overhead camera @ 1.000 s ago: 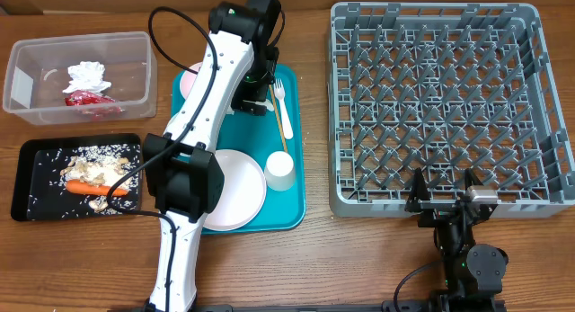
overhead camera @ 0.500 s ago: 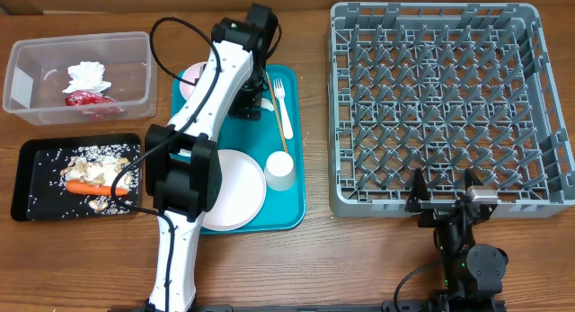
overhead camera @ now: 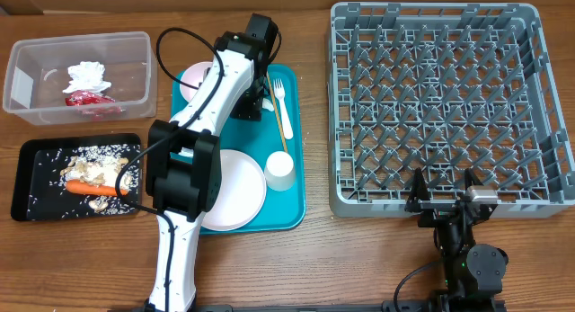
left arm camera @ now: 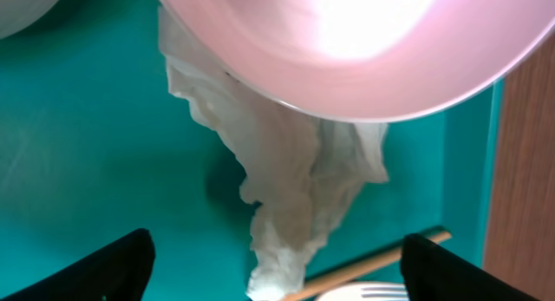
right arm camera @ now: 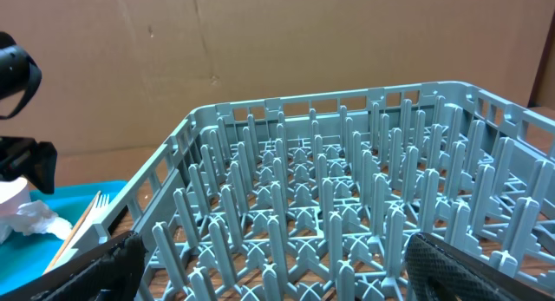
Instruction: Sort waste into correct bins and load items into the dishwasher rack
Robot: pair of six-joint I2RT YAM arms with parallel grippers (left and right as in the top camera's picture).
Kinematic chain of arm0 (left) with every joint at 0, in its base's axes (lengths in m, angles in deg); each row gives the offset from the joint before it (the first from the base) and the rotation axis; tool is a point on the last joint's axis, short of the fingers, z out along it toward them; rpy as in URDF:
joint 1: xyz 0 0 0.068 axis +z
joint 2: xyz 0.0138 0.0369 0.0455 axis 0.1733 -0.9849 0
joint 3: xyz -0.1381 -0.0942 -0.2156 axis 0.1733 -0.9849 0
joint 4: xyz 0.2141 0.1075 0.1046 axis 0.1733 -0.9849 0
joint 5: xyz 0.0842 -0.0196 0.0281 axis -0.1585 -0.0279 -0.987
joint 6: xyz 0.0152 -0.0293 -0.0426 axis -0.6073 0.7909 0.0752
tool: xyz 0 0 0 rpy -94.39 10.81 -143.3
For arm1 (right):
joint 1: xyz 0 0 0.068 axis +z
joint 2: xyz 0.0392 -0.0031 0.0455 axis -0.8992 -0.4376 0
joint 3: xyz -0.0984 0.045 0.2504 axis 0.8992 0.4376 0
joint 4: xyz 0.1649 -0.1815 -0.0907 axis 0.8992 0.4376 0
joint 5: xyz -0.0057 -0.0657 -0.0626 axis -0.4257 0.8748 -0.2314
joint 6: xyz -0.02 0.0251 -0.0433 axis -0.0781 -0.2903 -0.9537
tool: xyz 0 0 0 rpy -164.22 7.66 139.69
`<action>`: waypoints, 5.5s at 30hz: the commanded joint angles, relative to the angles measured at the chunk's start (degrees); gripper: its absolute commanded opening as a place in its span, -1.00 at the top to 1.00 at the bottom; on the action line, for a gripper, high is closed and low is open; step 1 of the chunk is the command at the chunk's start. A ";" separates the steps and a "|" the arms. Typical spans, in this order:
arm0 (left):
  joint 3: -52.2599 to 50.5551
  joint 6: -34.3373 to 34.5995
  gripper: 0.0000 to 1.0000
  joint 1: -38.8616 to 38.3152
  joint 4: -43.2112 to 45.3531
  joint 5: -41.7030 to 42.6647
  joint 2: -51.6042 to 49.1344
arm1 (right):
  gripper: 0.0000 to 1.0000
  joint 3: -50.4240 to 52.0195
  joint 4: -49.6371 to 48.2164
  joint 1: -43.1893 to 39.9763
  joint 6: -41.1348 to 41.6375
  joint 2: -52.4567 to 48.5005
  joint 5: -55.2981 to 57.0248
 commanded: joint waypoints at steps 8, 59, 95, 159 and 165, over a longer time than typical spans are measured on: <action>-2.32 -1.53 -0.68 0.66 1.07 -2.05 0.46 | -1.00 0.59 -0.37 0.33 0.24 0.46 0.74; -4.46 -5.49 0.46 0.92 2.29 -1.22 -1.07 | -1.00 0.59 -0.37 0.33 0.22 0.46 0.76; 32.35 -21.14 0.92 8.13 -21.22 6.38 0.07 | -0.99 0.59 -0.37 0.33 0.22 0.46 0.76; -6.14 -59.41 -1.00 35.52 -34.10 4.44 27.80 | -1.00 0.59 -0.37 0.33 0.22 0.46 0.76; -13.29 -61.86 -1.00 31.12 -28.06 4.22 29.46 | -1.00 0.59 -0.37 0.33 0.22 0.46 0.74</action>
